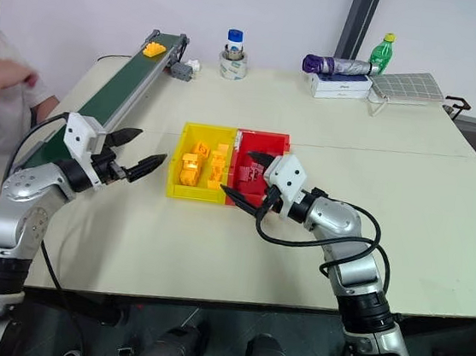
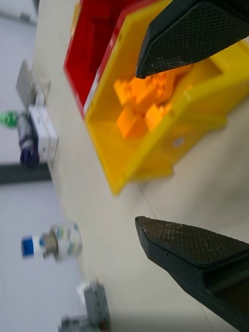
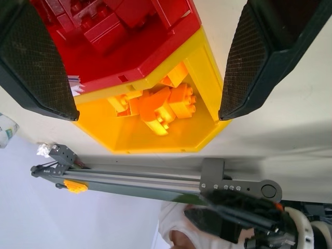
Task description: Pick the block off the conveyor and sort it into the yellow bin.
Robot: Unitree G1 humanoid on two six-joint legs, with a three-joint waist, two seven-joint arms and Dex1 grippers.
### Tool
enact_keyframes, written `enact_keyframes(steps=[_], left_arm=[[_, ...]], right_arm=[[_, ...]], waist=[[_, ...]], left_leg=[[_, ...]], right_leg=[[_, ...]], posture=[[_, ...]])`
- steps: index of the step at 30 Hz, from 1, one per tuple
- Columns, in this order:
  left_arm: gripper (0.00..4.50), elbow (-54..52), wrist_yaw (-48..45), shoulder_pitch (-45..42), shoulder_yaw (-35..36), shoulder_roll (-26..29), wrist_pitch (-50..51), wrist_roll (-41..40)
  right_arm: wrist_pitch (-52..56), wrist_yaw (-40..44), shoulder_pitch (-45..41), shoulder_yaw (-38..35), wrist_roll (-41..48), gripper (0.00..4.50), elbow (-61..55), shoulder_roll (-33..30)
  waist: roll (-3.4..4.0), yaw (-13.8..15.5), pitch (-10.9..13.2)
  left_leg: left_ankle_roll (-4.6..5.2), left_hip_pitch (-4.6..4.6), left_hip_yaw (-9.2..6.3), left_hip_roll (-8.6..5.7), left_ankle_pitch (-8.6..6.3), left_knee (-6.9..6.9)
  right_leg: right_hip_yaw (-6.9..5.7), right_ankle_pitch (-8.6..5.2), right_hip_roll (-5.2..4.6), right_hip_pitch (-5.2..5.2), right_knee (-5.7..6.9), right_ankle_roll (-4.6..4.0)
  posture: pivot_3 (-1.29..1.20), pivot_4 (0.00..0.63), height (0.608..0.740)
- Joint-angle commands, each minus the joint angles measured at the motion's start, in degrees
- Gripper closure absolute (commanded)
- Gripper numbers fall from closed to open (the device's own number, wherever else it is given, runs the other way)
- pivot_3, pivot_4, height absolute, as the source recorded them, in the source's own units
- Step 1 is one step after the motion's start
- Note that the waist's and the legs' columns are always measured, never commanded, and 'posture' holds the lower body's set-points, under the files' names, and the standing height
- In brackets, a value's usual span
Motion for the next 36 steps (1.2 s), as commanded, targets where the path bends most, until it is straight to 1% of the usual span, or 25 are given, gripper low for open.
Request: enact_keyframes(steps=[1,6,10,14,15,22,36], left_arm=[[0.01,-5.39,2.03,2.36,3.86,-0.04,2.22,-3.58],[0.01,-7.26,5.1,9.87,10.53,-0.74,-1.54,-3.48],[0.01,-7.04,9.78,13.08,14.82,-1.65,-4.34,-2.07],[0.01,-5.73,17.97,13.81,18.28,-4.49,-4.35,-1.14],[0.01,-5.58,18.79,13.94,18.9,-5.07,-4.13,-1.76],[0.01,-4.45,18.21,14.34,18.72,-3.77,-5.3,-1.44],[0.01,-1.75,19.3,11.74,17.59,-2.23,-5.93,0.51]], right_arm=[[-0.79,0.55,-1.0,-0.61,0.66,0.0,-1.19,0.03],[-1.28,1.61,-1.61,-0.6,0.76,0.0,-0.26,0.03],[-1.66,2.16,-1.88,-0.7,0.83,0.0,0.34,0.22],[-1.91,2.34,-2.07,-0.23,0.7,0.0,0.75,0.87],[-1.9,2.48,-2.0,-0.14,0.73,0.0,0.66,0.92],[-1.86,3.06,-2.02,-0.24,0.75,0.0,0.71,0.73],[-1.36,2.56,-0.5,0.2,0.47,0.0,-0.62,0.94]], waist=[[0.0,0.0,0.0],[0.0,-0.07,0.0],[0.0,0.2,0.0],[-0.02,0.29,-0.01],[-0.02,0.28,-0.01],[-0.02,0.18,-0.01],[-0.01,0.16,-0.01]], left_leg=[[0.0,0.0,0.0,0.0,0.0,0.0],[0.0,0.0,0.02,0.01,0.0,0.0],[0.0,0.0,0.01,0.04,0.0,0.0],[0.0,0.0,0.04,0.03,-0.01,0.01],[0.0,0.0,0.03,0.03,-0.01,0.01],[0.0,0.0,0.04,0.03,-0.01,0.01],[-0.01,0.0,0.04,0.03,-0.01,0.01]], right_leg=[[0.0,0.0,0.0,0.0,0.0,0.0],[0.02,0.0,0.0,0.0,-0.01,-0.01],[0.02,-0.01,0.01,0.0,0.0,-0.03],[0.02,-0.02,-0.02,0.07,-0.05,-0.03],[0.02,-0.02,-0.02,0.07,-0.05,-0.02],[0.01,-0.01,-0.01,0.04,-0.04,-0.03],[0.02,-0.02,-0.01,0.04,-0.04,-0.03]], posture=[[0.0,0.15,0.74],[0.0,0.15,0.74],[0.0,0.15,0.74],[0.0,0.15,0.74],[0.0,0.15,0.74],[0.0,0.15,0.74],[0.0,0.15,0.74]])
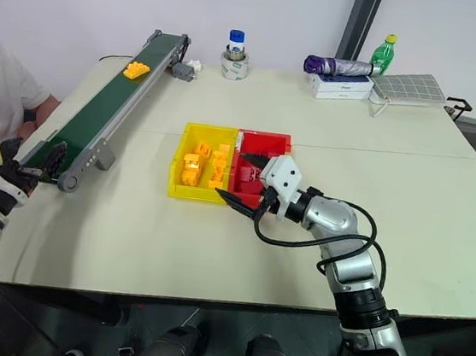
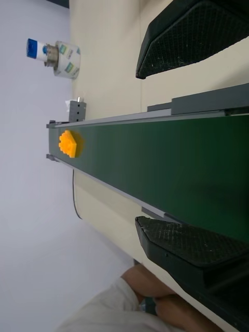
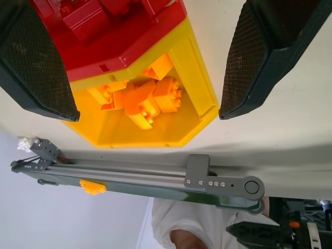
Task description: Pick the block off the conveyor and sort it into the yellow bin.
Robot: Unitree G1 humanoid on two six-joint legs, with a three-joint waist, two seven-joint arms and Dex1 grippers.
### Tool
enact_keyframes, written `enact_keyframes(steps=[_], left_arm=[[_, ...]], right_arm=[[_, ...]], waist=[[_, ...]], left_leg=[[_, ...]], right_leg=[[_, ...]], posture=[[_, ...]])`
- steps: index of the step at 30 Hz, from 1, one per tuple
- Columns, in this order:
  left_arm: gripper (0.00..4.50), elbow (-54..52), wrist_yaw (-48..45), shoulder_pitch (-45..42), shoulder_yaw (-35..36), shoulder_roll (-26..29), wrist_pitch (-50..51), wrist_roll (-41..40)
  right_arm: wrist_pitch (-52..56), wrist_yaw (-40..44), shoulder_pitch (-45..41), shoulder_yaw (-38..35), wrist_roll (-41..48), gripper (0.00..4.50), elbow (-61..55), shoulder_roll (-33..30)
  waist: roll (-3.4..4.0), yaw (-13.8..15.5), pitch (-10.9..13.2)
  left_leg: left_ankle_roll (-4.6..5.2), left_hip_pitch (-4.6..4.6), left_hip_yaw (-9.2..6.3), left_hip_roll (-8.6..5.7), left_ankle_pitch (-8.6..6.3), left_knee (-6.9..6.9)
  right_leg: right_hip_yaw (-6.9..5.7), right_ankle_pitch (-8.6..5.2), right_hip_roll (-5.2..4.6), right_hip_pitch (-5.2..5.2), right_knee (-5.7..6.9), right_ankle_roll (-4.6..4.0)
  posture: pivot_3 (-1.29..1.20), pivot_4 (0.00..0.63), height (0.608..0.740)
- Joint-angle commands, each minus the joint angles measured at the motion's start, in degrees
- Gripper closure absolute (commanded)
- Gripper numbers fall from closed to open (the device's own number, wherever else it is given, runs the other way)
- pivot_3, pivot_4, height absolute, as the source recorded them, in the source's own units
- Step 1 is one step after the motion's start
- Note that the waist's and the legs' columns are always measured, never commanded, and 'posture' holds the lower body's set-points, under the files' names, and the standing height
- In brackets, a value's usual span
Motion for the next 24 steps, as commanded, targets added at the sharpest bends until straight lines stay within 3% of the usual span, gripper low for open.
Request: enact_keyframes(steps=[1,24], left_arm=[[0.01,0.1,0.63,-1.12,0.32,1.06,-0.99,0.52],[0.01,4.41,0.94,-5.01,-1.49,3.32,-0.45,2.74]], right_arm=[[-0.41,-0.29,0.35,-0.28,0.38,0.0,-2.39,0.09],[0.16,-1.26,0.8,-0.09,0.45,0.0,-3.25,0.33]], waist=[[0.0,0.01,0.0],[0.0,-0.01,0.0]], left_leg=[[0.0,0.0,0.0,0.0,0.0,0.0],[0.0,0.0,-0.01,0.0,0.0,0.0]], right_leg=[[0.0,0.0,0.0,0.0,0.0,0.0],[0.0,0.0,0.0,0.0,0.0,0.01]], posture=[[0.0,0.15,0.74],[0.0,0.15,0.74]])
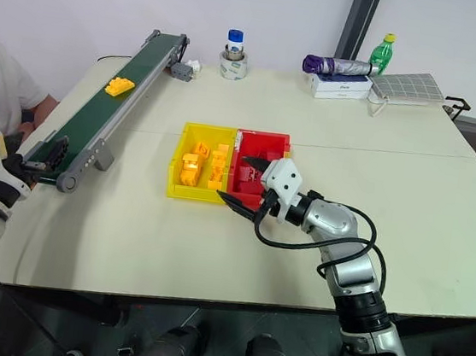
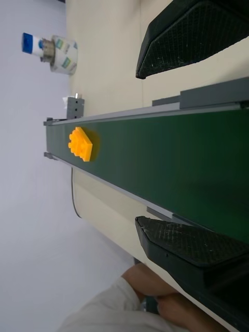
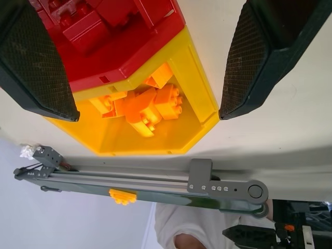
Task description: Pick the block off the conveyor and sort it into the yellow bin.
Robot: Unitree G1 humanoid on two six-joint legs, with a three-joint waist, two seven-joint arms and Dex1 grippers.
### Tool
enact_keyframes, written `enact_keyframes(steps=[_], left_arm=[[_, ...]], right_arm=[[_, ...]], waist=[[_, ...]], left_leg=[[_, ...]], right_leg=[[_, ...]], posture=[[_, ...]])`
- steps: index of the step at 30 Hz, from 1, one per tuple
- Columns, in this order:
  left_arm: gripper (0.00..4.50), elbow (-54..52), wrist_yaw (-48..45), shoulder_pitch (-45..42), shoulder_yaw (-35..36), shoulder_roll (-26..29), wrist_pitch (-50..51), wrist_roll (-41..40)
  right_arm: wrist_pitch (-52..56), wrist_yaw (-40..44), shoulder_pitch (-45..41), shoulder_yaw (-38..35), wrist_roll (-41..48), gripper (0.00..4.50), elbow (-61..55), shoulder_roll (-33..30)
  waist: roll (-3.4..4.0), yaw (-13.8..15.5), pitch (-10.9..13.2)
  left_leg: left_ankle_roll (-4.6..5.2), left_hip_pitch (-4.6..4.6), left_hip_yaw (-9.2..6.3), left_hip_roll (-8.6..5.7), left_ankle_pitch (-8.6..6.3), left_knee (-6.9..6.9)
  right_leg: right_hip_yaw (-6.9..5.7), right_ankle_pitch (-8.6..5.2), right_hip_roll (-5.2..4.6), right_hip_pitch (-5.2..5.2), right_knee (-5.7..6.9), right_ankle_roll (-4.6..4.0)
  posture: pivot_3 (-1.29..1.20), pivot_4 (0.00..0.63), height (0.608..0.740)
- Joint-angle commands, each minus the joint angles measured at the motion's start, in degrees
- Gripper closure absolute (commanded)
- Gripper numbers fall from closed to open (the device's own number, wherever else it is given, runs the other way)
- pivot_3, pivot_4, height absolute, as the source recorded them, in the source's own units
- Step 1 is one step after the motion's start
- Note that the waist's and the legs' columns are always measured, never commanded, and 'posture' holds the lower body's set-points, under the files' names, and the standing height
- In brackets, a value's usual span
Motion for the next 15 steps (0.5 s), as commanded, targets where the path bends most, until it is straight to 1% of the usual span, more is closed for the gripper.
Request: enact_keyframes(steps=[1,5,9,12,15], left_arm=[[0.01,1.18,0.69,-2.46,-0.07,2.09,-0.27,1.27],[0.01,4.93,0.8,-5.62,-0.9,4.27,1.11,2.35],[0.01,9.09,-1.84,-9.44,-2.33,7.08,2.62,2.4],[0.01,14.93,-4.39,-12.96,-4.28,9.59,3.07,3.34],[0.01,21.18,-7.34,-16.93,-6.59,11.12,1.04,4.51]], right_arm=[[-0.05,-0.4,-0.18,-0.08,0.45,0.0,-2.92,0.37],[0.1,-0.57,-0.19,0.02,0.45,0.0,-3.0,0.51],[0.26,-0.75,-0.19,0.17,0.38,0.0,-3.18,0.59],[0.38,-1.05,-0.19,0.28,0.32,0.0,-3.32,0.78],[0.44,-1.32,-0.09,0.33,0.22,0.0,-3.52,0.84]], waist=[[0.0,0.01,0.0],[0.0,0.0,0.0],[0.0,0.05,0.0],[0.0,0.01,0.0],[0.0,0.0,0.0]], left_leg=[[0.0,0.0,0.0,0.0,0.0,0.0],[0.0,-0.01,0.0,0.0,0.0,0.0],[0.0,-0.01,0.0,0.0,0.0,0.0],[0.0,-0.01,-0.01,0.0,0.0,0.0],[0.0,-0.01,0.0,0.0,0.0,0.0]], right_leg=[[0.0,0.0,0.0,0.0,0.0,0.0],[0.0,0.0,0.0,-0.01,0.0,0.0],[-0.01,0.01,0.0,-0.03,0.0,0.01],[-0.02,0.01,0.01,-0.04,0.01,0.01],[-0.03,0.02,0.02,-0.05,0.02,0.02]], posture=[[0.0,0.15,0.74],[0.0,0.15,0.74],[0.0,0.15,0.74],[0.0,0.15,0.74],[0.0,0.15,0.74]])
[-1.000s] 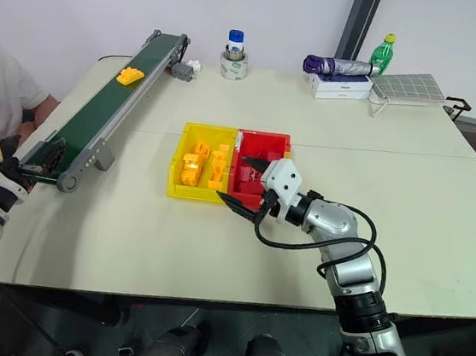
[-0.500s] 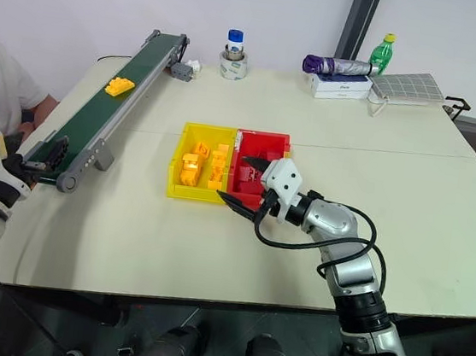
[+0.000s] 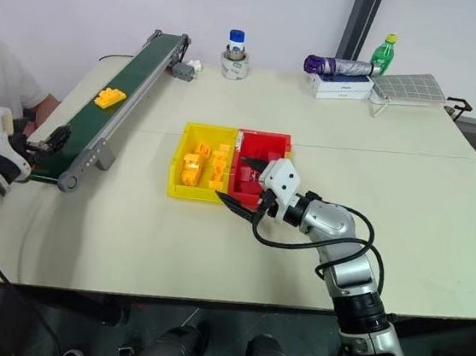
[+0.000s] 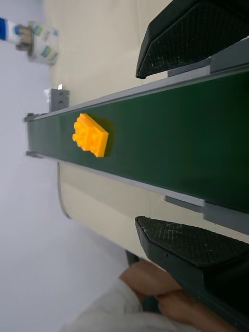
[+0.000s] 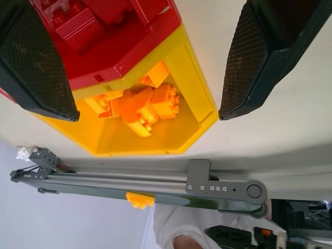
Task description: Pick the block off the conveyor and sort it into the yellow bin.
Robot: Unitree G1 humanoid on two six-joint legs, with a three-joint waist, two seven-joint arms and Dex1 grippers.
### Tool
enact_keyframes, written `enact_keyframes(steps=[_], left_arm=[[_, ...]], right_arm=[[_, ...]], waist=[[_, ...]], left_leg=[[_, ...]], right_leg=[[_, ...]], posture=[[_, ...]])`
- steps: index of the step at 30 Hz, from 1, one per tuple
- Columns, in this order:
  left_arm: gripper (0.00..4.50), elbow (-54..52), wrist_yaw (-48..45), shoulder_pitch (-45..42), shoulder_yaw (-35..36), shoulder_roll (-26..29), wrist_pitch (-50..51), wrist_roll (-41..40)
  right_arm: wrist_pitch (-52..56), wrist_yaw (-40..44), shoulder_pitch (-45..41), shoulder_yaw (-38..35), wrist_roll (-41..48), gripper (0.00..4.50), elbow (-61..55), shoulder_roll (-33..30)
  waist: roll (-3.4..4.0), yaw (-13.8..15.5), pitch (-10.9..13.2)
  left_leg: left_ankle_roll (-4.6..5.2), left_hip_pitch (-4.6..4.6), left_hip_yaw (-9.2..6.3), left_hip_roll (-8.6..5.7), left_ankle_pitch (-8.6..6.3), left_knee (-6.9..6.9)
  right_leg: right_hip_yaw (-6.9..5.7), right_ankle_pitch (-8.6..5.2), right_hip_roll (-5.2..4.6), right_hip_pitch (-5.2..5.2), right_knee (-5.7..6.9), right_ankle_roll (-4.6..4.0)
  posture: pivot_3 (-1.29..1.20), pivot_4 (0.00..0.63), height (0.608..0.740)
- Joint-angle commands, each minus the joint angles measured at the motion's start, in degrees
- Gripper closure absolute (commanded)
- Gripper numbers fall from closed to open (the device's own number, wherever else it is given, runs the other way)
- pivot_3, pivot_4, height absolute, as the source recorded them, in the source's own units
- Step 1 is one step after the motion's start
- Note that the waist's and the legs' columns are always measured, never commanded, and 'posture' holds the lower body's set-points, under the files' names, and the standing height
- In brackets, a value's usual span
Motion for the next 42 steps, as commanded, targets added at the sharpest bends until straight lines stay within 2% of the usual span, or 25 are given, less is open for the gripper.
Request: enact_keyframes(steps=[1,9,18,24,34,37,41,42], left_arm=[[0.01,5.79,-3.66,-4.43,-1.77,2.15,-2.48,1.28],[0.01,20.43,-11.61,-14.29,-5.46,3.72,-8.4,3.61],[0.01,34.35,-14.45,-21.52,-7.89,5.63,-15.81,7.56],[0.01,38.51,-16.38,-22.99,-9.14,5.78,-17.22,8.85],[0.01,38.72,-17.59,-19.92,-8.28,4.83,-17.27,8.11],[0.88,37.8,-17.66,-18.95,-8.04,4.83,-16.09,7.74],[2.98,34.63,-16.94,-16.75,-6.89,4.54,-13.21,6.52],[3.17,32.72,-16.82,-16.0,-6.3,4.44,-12.49,5.71]], right_arm=[[-0.29,-0.48,-0.21,-0.29,0.3,0.0,-3.29,0.22],[0.13,-1.51,0.58,-0.44,0.19,0.0,-4.44,0.11],[0.6,-2.48,1.78,-0.6,0.11,0.0,-5.85,-0.15],[0.73,-2.55,1.46,-0.61,0.07,0.0,-5.84,-0.04],[0.82,-2.36,1.39,-0.65,0.08,0.0,-5.86,-0.25],[0.84,-2.34,1.44,-0.81,0.18,0.0,-5.86,-0.34],[0.7,-2.23,1.32,-1.15,0.21,0.0,-5.57,-0.66],[0.62,-2.19,1.28,-1.24,0.24,0.0,-5.48,-0.75]], waist=[[0.0,0.01,0.0],[0.0,-0.12,0.0],[-0.01,-0.1,0.0],[-0.01,-0.13,0.0],[-0.01,-0.22,0.0],[-0.01,-0.17,0.0],[-0.01,-0.17,0.0],[-0.01,-0.18,0.0]], left_leg=[[0.0,0.0,0.0,0.0,0.0,0.0],[0.0,-0.02,0.0,0.0,0.0,0.0],[0.0,-0.02,-0.01,-0.01,0.0,-0.01],[0.0,-0.02,-0.01,-0.01,0.0,-0.01],[0.01,-0.02,-0.02,-0.01,0.01,-0.01],[0.01,-0.02,-0.02,-0.01,0.01,-0.01],[0.01,-0.02,-0.02,-0.01,0.01,0.0],[0.01,-0.01,-0.02,-0.01,0.01,0.0]], right_leg=[[0.0,0.0,0.0,-0.01,-0.01,0.0],[-0.01,0.04,0.0,-0.02,-0.02,0.07],[-0.03,0.12,0.0,-0.03,-0.01,0.21],[-0.04,0.12,0.0,-0.02,-0.01,0.22],[-0.05,0.13,0.0,-0.02,0.01,0.24],[-0.05,0.14,0.01,-0.03,0.01,0.24],[-0.05,0.14,0.01,-0.02,0.02,0.24],[-0.05,0.14,0.0,-0.02,0.02,0.24]], posture=[[0.0,0.15,0.74],[0.0,0.15,0.74],[0.0,0.15,0.74],[0.0,0.15,0.74],[0.0,0.15,0.74],[0.0,0.15,0.74],[0.0,0.15,0.74],[0.0,0.15,0.74]])
